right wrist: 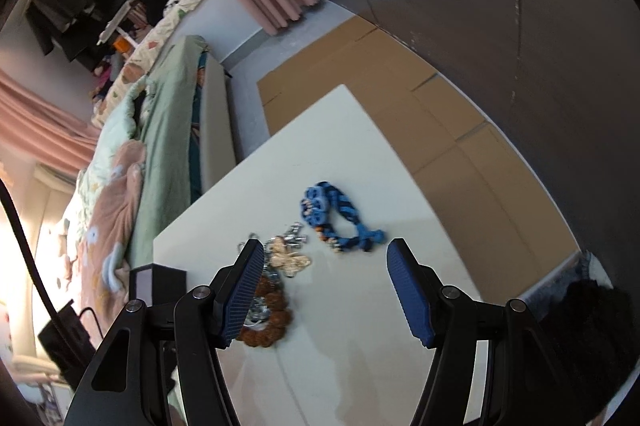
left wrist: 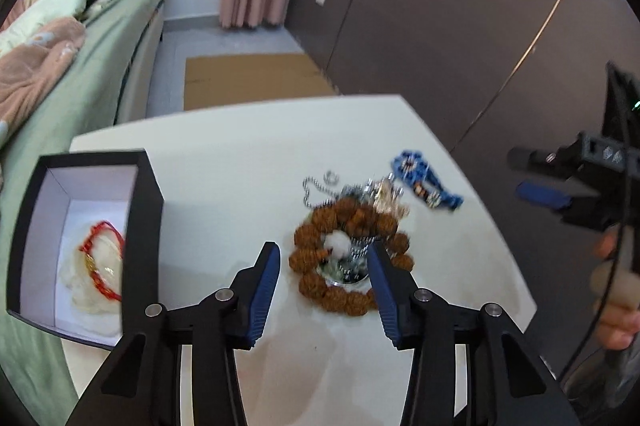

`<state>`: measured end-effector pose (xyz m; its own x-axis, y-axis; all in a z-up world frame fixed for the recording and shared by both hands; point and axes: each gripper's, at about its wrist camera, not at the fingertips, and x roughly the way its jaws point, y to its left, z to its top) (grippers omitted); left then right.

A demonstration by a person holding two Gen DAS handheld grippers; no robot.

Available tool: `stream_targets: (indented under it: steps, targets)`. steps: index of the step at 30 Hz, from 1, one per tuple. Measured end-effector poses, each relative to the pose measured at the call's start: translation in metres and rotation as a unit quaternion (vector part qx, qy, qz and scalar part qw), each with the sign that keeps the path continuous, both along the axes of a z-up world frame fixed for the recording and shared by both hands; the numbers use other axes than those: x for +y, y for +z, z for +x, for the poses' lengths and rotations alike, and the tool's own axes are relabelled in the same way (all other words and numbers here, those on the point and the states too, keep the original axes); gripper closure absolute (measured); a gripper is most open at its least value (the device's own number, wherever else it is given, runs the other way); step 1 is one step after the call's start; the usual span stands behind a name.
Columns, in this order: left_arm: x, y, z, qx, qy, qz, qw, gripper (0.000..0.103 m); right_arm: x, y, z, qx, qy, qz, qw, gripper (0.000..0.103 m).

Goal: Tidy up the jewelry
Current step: 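Close the left tool on the brown bead bracelet and lift it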

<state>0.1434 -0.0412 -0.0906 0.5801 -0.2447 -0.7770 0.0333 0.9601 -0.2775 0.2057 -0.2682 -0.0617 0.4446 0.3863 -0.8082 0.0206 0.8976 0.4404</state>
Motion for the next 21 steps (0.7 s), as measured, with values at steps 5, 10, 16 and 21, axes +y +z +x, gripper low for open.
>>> stream_targets:
  steps: [5,10,16,21]
  targets:
    - [-0.007,-0.014,0.003,0.021,0.005,0.029,0.9994,0.056,-0.007,-0.001,-0.001,0.007,0.001,-0.002,1.0,0.039]
    - [-0.005,-0.028,0.009,0.037,0.028,0.04,0.9981,0.056,-0.009,-0.002,-0.001,0.005,0.007,-0.006,1.0,0.039]
    - [0.0,-0.036,0.013,0.045,0.034,0.007,0.9984,0.078,-0.005,-0.023,0.014,0.026,0.008,-0.016,0.999,0.039]
    - [0.006,-0.026,0.008,0.032,0.04,-0.034,0.9981,0.078,0.006,-0.033,0.025,0.024,0.018,-0.033,0.999,0.039]
